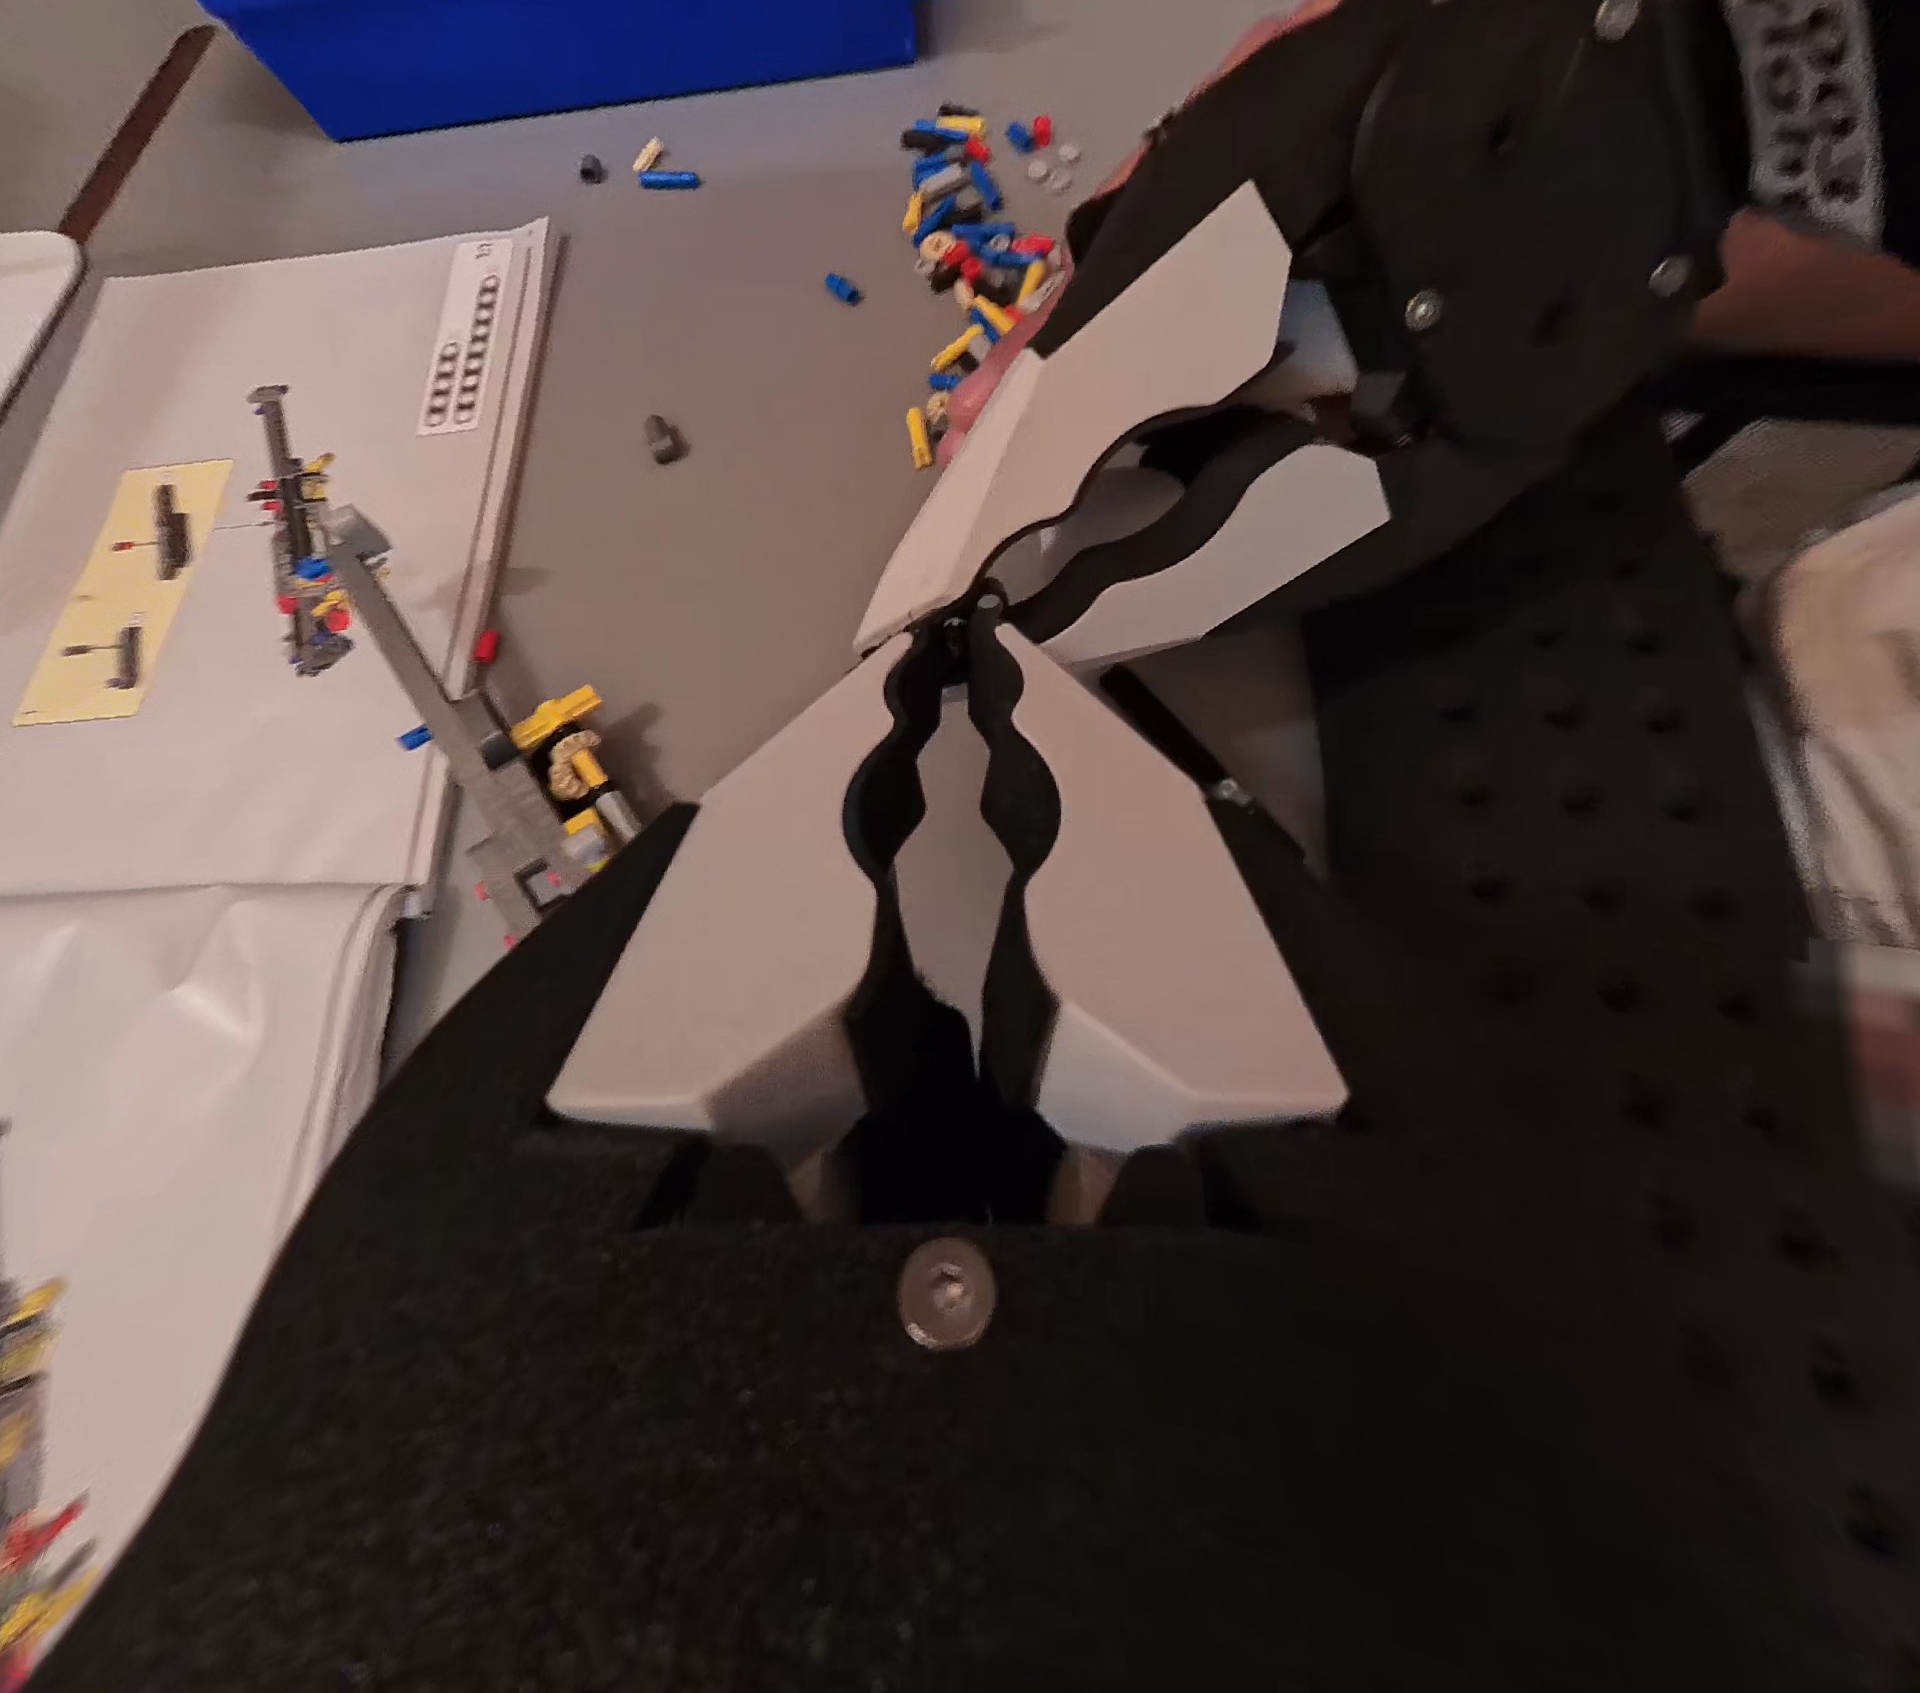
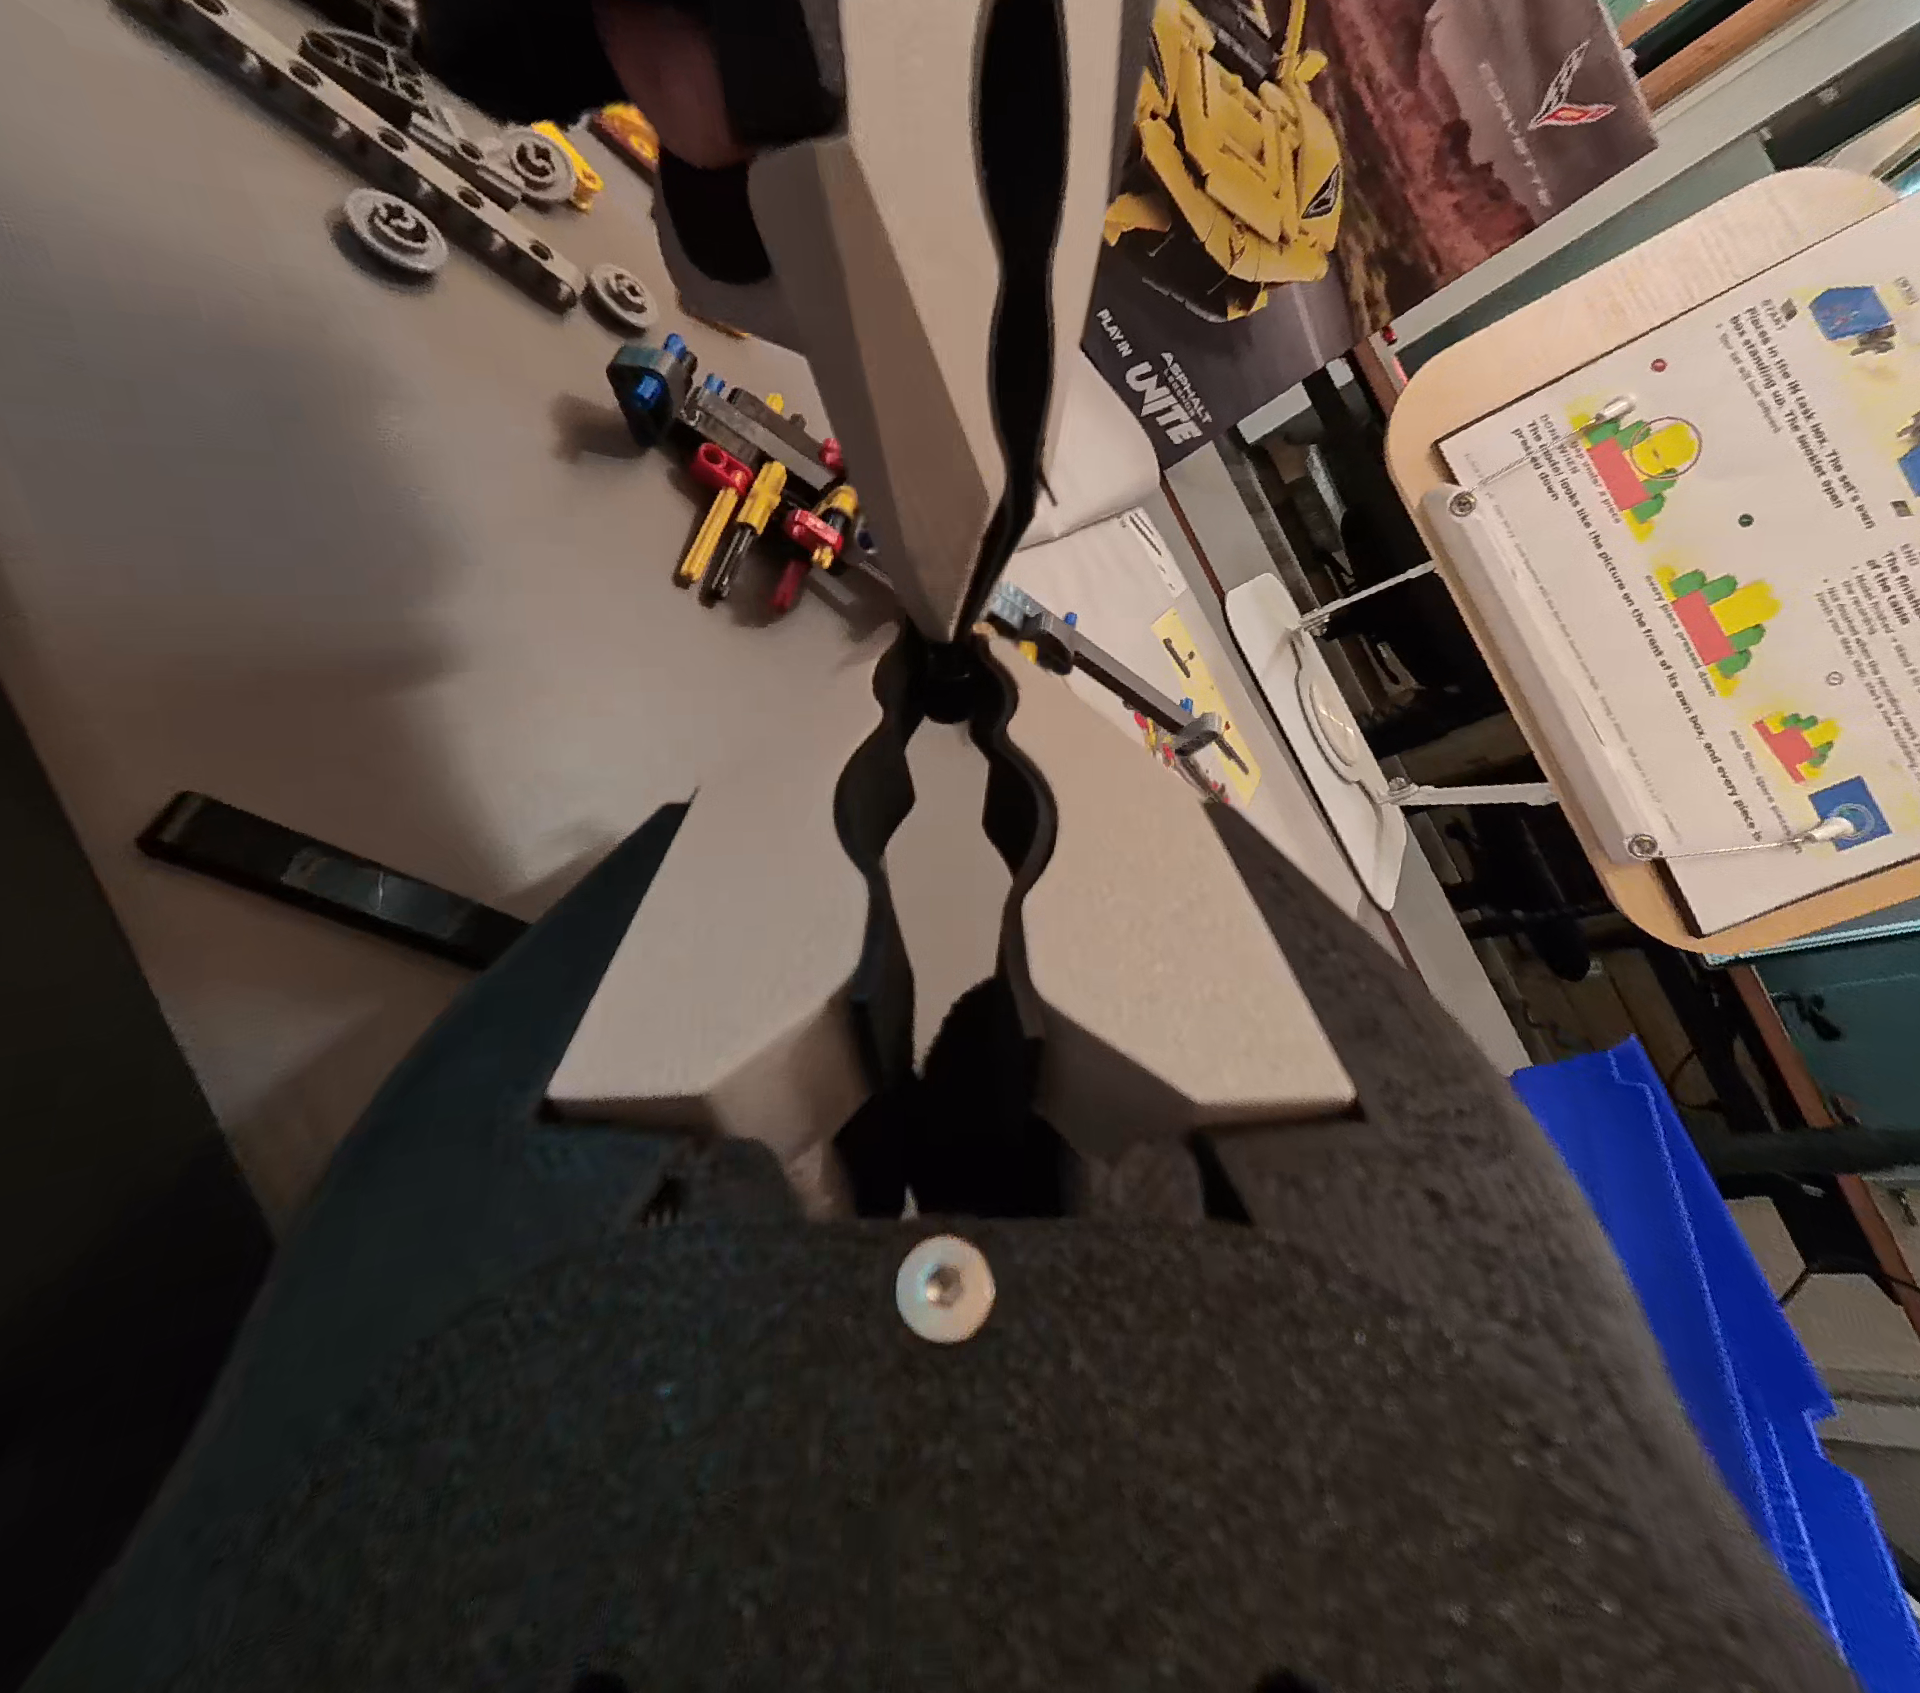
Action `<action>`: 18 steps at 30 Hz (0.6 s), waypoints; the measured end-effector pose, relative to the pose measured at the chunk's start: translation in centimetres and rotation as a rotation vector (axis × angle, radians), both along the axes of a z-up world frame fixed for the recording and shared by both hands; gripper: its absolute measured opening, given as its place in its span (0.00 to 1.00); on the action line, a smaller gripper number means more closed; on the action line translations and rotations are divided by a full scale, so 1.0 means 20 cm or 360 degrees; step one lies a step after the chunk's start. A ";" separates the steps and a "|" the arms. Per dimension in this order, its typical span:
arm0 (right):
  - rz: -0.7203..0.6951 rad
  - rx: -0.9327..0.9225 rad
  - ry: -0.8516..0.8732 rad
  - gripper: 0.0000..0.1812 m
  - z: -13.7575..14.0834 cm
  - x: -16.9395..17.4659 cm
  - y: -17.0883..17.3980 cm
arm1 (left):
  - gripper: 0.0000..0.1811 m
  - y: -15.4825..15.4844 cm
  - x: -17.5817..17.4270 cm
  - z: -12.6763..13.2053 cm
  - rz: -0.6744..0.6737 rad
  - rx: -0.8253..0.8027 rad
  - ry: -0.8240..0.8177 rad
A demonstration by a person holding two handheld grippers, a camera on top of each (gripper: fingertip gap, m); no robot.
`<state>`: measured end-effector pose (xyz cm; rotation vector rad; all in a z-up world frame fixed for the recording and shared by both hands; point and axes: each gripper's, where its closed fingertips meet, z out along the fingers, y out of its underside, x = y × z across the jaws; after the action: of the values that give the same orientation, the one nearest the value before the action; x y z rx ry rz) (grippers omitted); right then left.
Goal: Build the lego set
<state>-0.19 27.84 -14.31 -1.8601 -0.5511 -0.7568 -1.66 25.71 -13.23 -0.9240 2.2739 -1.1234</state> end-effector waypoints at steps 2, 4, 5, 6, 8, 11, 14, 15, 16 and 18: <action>-0.0052 -0.0044 -0.0052 0.04 -0.02 0.02 0.00 | 0.02 0.01 0.01 -0.02 0.0069 0.0179 -0.0039; -0.0065 -0.0086 -0.0124 0.04 -0.04 0.03 0.00 | 0.02 0.01 0.02 -0.05 0.0129 0.0281 -0.0028; -0.0073 -0.0092 -0.0140 0.04 -0.04 0.03 0.00 | 0.02 0.01 0.02 -0.05 0.0150 0.0270 -0.0009; -0.0081 -0.0086 -0.0161 0.04 -0.04 0.03 0.00 | 0.02 0.01 0.02 -0.05 0.0173 0.0214 0.0021; -0.0096 -0.0091 -0.0176 0.04 -0.04 0.02 0.00 | 0.02 0.00 0.02 -0.05 0.0198 0.0112 0.0088; -0.0090 -0.0184 -0.0268 0.04 -0.09 0.02 0.01 | 0.02 0.01 0.01 -0.10 0.0190 0.0022 0.0210; -0.0071 -0.0272 -0.0125 0.04 -0.15 0.02 0.02 | 0.02 0.03 0.01 -0.15 0.0156 0.0023 0.0243; -0.0049 -0.0273 -0.0069 0.04 -0.16 0.01 0.02 | 0.02 0.03 0.01 -0.15 0.0133 0.0020 0.0259; -0.0028 -0.0292 0.0003 0.04 -0.18 0.00 0.02 | 0.02 0.03 0.00 -0.16 0.0109 0.0004 0.0279; 0.0003 -0.0337 0.0085 0.04 -0.20 -0.01 0.00 | 0.02 0.02 -0.01 -0.18 0.0079 -0.0044 0.0336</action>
<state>-0.42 27.84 -18.22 -2.0684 -0.6180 -0.6662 -1.90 26.07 -16.86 -1.1523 2.3912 -1.0834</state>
